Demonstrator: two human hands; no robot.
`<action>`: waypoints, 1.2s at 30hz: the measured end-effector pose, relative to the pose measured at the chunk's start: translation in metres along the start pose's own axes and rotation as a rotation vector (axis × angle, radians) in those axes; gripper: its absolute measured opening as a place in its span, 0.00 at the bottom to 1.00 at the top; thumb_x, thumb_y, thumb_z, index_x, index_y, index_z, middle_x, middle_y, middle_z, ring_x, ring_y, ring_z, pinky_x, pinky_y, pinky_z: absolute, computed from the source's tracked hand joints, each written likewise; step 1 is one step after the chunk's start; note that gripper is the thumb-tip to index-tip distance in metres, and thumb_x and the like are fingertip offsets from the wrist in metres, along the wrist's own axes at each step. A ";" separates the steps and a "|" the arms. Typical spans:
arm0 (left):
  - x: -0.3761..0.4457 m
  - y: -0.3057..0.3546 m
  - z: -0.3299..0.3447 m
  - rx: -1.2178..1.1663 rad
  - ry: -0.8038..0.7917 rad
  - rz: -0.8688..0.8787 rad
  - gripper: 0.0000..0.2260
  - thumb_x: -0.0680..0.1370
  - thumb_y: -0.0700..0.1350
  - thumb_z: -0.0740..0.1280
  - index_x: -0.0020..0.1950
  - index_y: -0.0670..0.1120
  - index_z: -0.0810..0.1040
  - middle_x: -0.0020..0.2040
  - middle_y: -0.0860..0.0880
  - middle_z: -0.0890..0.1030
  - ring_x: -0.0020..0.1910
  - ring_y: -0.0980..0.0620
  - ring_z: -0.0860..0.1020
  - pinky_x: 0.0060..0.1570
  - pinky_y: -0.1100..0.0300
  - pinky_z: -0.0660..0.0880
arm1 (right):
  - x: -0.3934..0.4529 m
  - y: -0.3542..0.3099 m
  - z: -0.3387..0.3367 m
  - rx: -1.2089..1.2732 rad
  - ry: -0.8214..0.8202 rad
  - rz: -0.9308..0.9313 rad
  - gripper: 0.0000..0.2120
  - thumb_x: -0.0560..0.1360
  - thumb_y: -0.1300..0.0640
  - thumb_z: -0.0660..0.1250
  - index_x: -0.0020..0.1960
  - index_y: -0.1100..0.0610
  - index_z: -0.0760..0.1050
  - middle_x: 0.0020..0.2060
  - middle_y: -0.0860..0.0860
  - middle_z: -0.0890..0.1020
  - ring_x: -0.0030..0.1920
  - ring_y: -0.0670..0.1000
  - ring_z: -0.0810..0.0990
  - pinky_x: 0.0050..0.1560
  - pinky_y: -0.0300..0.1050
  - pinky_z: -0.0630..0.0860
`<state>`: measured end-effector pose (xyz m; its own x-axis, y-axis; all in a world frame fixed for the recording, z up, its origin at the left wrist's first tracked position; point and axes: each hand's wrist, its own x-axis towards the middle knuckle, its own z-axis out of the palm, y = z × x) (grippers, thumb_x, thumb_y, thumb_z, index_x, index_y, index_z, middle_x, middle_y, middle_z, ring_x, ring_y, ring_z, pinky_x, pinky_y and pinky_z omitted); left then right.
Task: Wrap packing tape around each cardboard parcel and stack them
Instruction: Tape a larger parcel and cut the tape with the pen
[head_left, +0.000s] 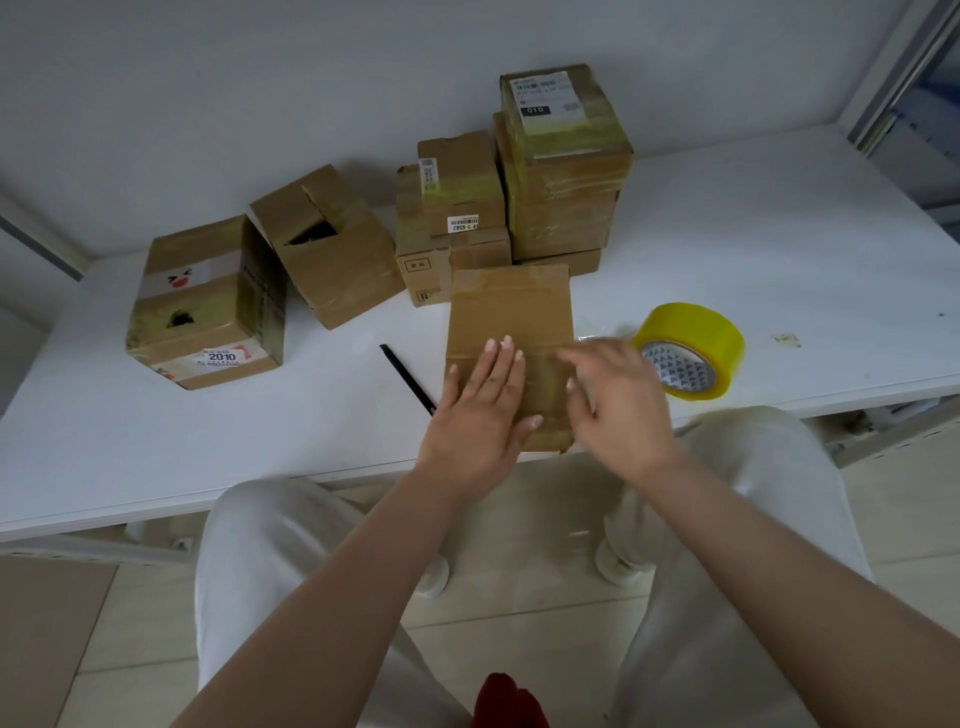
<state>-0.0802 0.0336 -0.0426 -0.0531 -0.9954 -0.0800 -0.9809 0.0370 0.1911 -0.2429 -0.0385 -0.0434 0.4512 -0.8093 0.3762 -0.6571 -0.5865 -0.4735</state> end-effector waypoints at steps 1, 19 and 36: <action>0.002 0.002 0.002 0.069 -0.065 -0.035 0.36 0.76 0.63 0.32 0.79 0.45 0.41 0.80 0.48 0.39 0.78 0.51 0.37 0.76 0.48 0.41 | 0.012 0.006 -0.005 -0.033 0.045 0.038 0.17 0.71 0.60 0.61 0.57 0.60 0.80 0.54 0.57 0.82 0.57 0.62 0.78 0.56 0.55 0.74; 0.016 0.014 0.004 0.142 -0.186 -0.148 0.39 0.77 0.66 0.40 0.78 0.43 0.33 0.78 0.46 0.32 0.77 0.49 0.32 0.74 0.46 0.36 | 0.120 0.067 -0.023 -0.455 -0.908 0.553 0.16 0.71 0.48 0.69 0.52 0.56 0.72 0.42 0.53 0.74 0.49 0.58 0.76 0.52 0.49 0.75; 0.012 0.014 -0.019 -0.196 -0.179 -0.122 0.43 0.78 0.65 0.57 0.79 0.46 0.35 0.79 0.47 0.35 0.77 0.50 0.35 0.76 0.44 0.38 | 0.094 0.050 -0.132 0.099 -0.623 0.626 0.13 0.69 0.45 0.74 0.51 0.48 0.84 0.52 0.53 0.83 0.48 0.58 0.82 0.56 0.54 0.79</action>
<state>-0.0910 0.0207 -0.0222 0.0141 -0.9592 -0.2824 -0.9280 -0.1177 0.3534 -0.3124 -0.1396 0.0736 0.2921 -0.8367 -0.4633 -0.8515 -0.0069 -0.5244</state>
